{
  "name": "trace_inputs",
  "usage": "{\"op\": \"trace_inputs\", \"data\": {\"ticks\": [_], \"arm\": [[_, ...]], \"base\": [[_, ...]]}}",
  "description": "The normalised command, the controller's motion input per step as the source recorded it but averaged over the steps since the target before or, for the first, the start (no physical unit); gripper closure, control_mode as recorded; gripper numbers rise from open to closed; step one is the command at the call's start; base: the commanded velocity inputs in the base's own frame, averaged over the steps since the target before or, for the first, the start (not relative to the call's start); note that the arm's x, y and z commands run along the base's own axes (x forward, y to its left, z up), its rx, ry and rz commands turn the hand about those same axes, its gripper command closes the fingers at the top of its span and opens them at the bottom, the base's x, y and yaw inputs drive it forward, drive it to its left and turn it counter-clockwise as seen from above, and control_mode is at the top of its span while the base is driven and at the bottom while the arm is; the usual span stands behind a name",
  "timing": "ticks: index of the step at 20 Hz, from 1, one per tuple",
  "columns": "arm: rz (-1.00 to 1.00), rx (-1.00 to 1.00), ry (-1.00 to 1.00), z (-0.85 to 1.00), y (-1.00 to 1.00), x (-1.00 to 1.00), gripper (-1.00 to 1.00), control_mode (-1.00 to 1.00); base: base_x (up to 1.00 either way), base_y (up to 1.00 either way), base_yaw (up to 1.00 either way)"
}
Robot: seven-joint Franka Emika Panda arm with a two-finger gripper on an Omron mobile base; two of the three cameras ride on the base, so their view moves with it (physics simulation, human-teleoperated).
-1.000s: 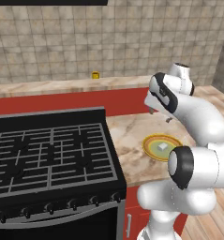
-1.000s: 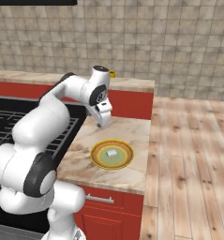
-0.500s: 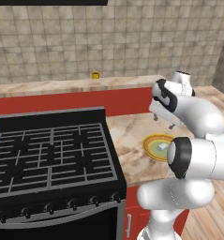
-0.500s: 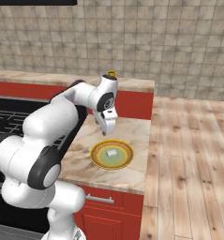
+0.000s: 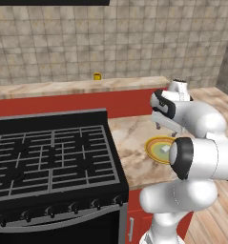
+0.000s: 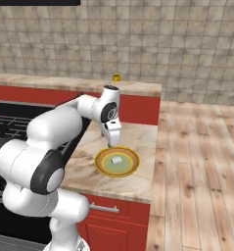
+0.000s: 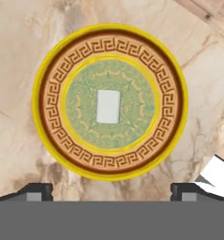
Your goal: Pick up the marshmallow and place it in the cup of hot chocolate on the dining counter.
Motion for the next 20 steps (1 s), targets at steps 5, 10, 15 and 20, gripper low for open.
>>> {"op": "trace_inputs", "data": {"ticks": [5, 10, 15, 20], "arm": [[-0.01, -0.03, 0.09, -0.17, -0.05, 0.07, -1.0, -1.0], [0.0, 0.0, 0.03, -0.25, -0.12, 0.02, -1.0, -1.0], [-0.02, 0.0, 0.0, -0.33, -0.1, 0.08, -1.0, -1.0], [-0.04, 0.0, 0.0, -0.37, -0.1, 0.18, -1.0, -1.0]], "base": [[0.0, 0.0, 0.0], [0.0, 0.0, 0.0], [0.0, 0.0, 0.0], [0.0, 0.0, 0.0]]}}
